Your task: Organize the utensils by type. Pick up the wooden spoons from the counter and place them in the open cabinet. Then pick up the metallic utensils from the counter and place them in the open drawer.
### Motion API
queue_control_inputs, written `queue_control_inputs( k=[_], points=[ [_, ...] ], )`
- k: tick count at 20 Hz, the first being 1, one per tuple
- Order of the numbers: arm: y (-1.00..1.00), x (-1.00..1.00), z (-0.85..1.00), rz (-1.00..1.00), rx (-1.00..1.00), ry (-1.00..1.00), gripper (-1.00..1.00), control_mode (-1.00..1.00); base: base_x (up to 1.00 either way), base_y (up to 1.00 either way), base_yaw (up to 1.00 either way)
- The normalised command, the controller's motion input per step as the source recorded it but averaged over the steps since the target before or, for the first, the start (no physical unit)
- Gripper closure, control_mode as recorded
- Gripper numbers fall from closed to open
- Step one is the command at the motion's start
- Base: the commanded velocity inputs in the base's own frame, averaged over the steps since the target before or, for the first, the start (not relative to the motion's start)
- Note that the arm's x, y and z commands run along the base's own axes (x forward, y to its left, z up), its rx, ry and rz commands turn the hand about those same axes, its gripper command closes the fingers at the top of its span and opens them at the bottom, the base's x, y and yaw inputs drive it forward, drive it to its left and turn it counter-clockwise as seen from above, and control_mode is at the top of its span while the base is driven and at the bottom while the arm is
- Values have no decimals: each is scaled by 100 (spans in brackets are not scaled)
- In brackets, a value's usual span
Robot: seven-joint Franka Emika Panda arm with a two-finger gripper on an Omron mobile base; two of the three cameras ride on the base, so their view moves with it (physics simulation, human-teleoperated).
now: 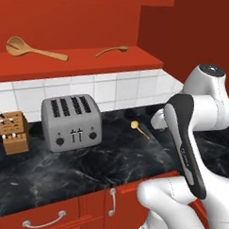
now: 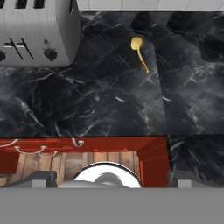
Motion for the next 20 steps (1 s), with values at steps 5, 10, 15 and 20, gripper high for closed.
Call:
queue_control_inputs(
  k=[5, 10, 15, 20],
  points=[
    [0, 0, 0, 0, 0, 0, -100, 100, 94, 0, 0],
    [0, 0, 0, 0, 0, 0, -100, 100, 69, -1, 0],
    [0, 0, 0, 0, 0, 0, -100, 100, 21, -1, 0],
    [0, 0, 0, 0, 0, 0, -100, 100, 0, 0, 0]
  ],
)
